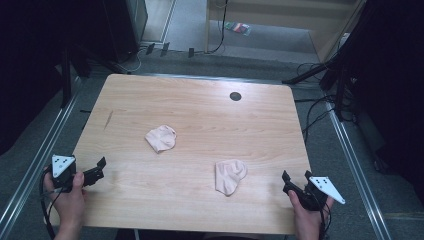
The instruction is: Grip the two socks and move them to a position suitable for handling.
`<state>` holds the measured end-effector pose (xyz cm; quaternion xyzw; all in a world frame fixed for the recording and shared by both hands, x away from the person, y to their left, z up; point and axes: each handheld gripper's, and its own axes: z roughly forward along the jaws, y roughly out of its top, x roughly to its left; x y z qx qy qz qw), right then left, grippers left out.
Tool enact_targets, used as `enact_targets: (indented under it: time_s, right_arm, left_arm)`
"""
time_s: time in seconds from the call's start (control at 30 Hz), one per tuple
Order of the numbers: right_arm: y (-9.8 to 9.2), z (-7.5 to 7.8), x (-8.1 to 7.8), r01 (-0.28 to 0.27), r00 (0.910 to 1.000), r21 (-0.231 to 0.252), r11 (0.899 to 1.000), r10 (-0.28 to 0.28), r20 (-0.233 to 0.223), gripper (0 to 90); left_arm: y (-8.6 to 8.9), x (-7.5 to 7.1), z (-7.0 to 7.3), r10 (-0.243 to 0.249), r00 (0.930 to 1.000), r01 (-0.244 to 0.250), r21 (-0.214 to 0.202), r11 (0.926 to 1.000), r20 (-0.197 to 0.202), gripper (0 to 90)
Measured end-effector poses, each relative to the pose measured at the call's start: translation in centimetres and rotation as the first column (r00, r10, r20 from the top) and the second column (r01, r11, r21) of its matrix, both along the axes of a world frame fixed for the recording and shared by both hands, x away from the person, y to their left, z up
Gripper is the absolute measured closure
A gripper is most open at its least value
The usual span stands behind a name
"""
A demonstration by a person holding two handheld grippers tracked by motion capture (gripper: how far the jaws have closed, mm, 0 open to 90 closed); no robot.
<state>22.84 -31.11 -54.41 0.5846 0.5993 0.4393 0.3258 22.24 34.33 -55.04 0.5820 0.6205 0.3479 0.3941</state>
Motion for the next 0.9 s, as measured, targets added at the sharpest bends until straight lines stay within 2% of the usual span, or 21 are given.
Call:
enact_targets:
  time_s: [0.1, 0.2, 0.3, 0.4, 0.6, 0.73, 0.8, 0.87, 0.9]
  right_arm:
    - [-0.3, 0.1, -0.2, 0.011, 0.9999, 0.026, 1.0, -0.011, 0.003, 17.4]
    - [-0.4, 0.2, -0.1, 0.014, 0.9999, 0.033, 0.999, -0.014, 0.009, 17.5]
    - [-0.3, 0.3, 0.4, 0.021, 0.9997, 0.052, 0.998, -0.02, -0.015, 18.1]
    - [0.0, 0.6, 0.5, 0.018, 0.9997, 0.069, 0.997, -0.017, -0.016, 18.8]
    - [1.2, 1.3, 0.3, 0.004, 0.9999, 0.04, 0.999, -0.003, -0.01, 24.8]
    - [2.7, 2.2, 0.0, -0.034, 0.9993, 0.034, 0.999, 0.034, 0.013, 28.2]
    - [3.8, 2.6, -0.2, -0.077, 0.997, 0.028, 0.997, 0.077, 0.011, 29.7]
    - [4.9, 3.2, -0.5, -0.12, 0.9928, 0.044, 0.992, 0.12, 0.01, 30.1]
    - [5.5, 3.4, -0.6, -0.134, 0.991, 0.042, 0.99, 0.133, 0.012, 29.9]
  left_arm:
    - [0.0, 0.1, 0.0, 0.008, 1.0, -0.008, 0.003, 1.0, -0.004, 0.0]
    - [-0.2, 0.2, 0.0, 0.007, 0.9999, -0.006, 0.023, 0.9997, -0.01, 0.0]
    - [-0.4, 0.4, 0.0, 0.008, 0.9996, -0.007, 0.036, 0.9993, -0.026, 0.0]
    - [-0.4, 0.4, 0.0, 0.014, 0.9995, -0.014, 0.036, 0.9993, -0.027, 0.0]
    - [-0.4, 0.3, 0.0, 0.002, 0.9997, -0.001, 0.03, 0.9995, -0.023, 0.0]
    - [-0.5, 0.2, 0.0, -0.011, 0.9996, 0.012, 0.032, 0.9994, -0.026, 0.0]
    - [-0.5, 0.2, 0.0, -0.015, 0.9995, 0.016, 0.035, 0.9993, -0.029, 0.0]
    - [-0.6, 0.2, 0.0, -0.014, 0.9993, 0.016, 0.033, 0.9993, -0.035, 0.0]
    - [-0.6, 0.3, 0.0, -0.015, 0.9993, 0.015, 0.02, 0.9997, -0.035, 0.0]
